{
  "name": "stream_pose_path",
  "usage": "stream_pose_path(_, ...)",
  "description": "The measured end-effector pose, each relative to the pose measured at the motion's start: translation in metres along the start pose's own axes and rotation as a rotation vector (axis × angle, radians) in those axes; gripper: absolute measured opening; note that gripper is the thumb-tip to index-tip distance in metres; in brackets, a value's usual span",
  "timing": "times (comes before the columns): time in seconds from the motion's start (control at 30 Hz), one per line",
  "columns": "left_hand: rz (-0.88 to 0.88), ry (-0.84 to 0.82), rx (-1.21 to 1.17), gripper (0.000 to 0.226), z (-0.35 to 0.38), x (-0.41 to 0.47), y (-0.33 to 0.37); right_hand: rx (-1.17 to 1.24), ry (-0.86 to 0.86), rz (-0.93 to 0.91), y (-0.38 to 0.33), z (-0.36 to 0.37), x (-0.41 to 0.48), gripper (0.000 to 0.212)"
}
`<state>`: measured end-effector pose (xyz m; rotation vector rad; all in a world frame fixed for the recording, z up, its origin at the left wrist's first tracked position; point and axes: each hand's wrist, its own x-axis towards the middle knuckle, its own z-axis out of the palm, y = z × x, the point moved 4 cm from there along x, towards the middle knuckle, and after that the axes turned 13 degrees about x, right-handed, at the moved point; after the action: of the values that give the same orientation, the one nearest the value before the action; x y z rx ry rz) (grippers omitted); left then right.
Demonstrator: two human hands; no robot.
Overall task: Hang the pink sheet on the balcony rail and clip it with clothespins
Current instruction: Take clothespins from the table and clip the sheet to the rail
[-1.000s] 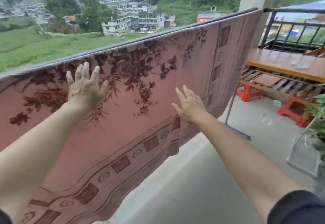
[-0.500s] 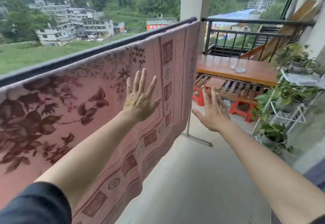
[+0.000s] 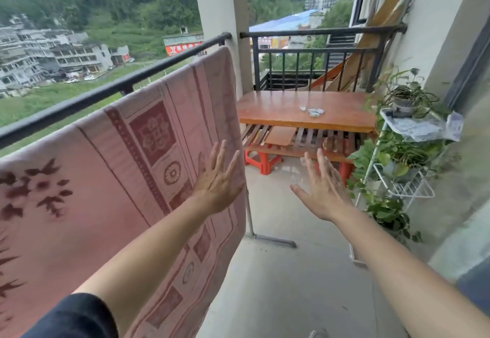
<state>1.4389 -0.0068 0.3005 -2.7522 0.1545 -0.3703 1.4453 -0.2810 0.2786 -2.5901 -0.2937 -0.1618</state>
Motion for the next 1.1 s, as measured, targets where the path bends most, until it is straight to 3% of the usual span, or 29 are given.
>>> stream_pose_path(0.3, -0.054, -0.088, 0.028, 0.085, 0.036, 0.22, 0.035, 0.102, -0.159, 0.049, 0.123, 0.001, 0.208, 0.091)
stream_pose_path(0.53, -0.155, -0.135, 0.065, 0.086, 0.074, 0.319, 0.028, 0.176, -0.324, 0.012, 0.151, 0.032, 0.35, 0.095)
stream_pose_path(0.7, -0.379, 0.077, -0.03, 0.065, 0.128, 0.358, 0.028, 0.293, -0.46, -0.056, 0.142, 0.081, 0.451, 0.094)
stream_pose_path(0.87, -0.823, 0.297, -0.285, 0.068, 0.181, 0.376, 0.02, 0.335, -0.657, -0.125, 0.11, 0.14, 0.544, 0.083)
stream_pose_path(1.0, -1.113, 0.359, -0.25, 0.072, 0.196, 0.389, 0.009, 0.425, -0.851, -0.173, 0.054, 0.177, 0.605, 0.064)
stream_pose_path(1.1, -1.254, 0.287, -0.216, 0.067, 0.206, 0.393, 0.002, 0.587, -1.113, -0.141, 0.005, 0.2, 0.626, 0.061)
